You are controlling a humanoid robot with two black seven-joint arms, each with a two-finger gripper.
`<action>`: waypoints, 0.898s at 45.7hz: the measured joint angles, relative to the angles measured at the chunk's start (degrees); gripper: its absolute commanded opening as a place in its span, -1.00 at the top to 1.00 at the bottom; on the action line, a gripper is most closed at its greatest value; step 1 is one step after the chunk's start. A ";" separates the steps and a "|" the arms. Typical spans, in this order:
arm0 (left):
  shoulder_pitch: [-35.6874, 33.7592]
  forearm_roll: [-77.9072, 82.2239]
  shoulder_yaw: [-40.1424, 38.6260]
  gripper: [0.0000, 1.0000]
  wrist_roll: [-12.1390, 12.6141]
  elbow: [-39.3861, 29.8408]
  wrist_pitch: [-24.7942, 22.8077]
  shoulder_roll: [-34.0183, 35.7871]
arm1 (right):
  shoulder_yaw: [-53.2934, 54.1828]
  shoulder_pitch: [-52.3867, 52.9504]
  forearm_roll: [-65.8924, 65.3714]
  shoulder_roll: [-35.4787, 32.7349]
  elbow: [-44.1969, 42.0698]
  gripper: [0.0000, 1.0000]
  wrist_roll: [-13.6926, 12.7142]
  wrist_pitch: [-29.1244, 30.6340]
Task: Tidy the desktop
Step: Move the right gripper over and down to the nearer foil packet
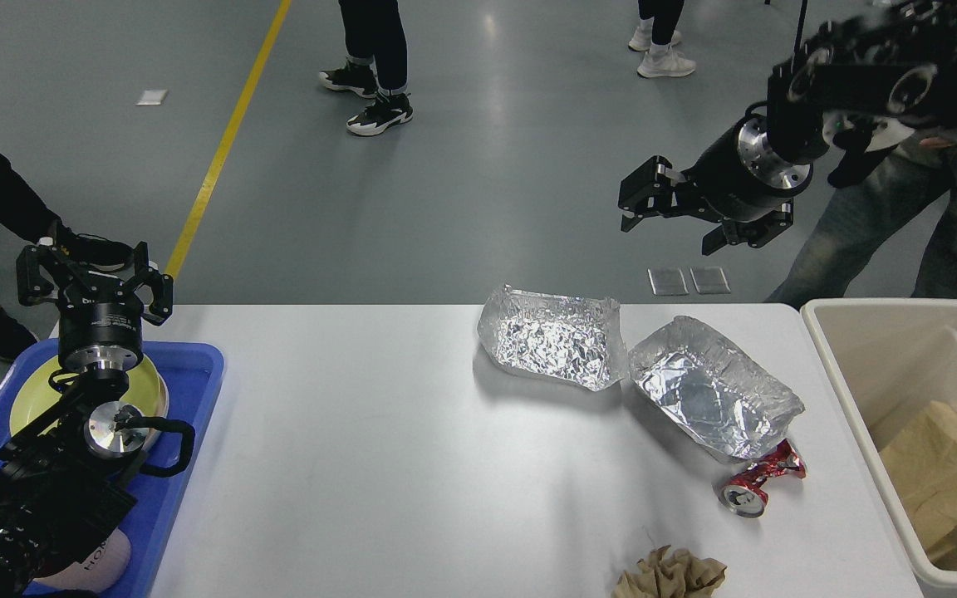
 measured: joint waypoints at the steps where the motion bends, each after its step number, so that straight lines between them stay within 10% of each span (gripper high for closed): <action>1: 0.00 0.00 0.00 -0.93 0.00 0.00 0.00 0.00 | 0.10 1.50 0.03 -0.17 0.81 -1.00 0.00 1.14; 17: 0.00 0.00 0.01 -0.93 0.00 0.00 0.00 0.00 | -0.57 18.53 0.09 -3.47 7.28 -1.00 0.03 14.15; 41: 0.00 0.00 -0.02 -0.93 0.00 0.00 0.00 0.00 | 1.34 -29.46 -0.30 -4.76 -11.23 -1.00 -0.19 -9.34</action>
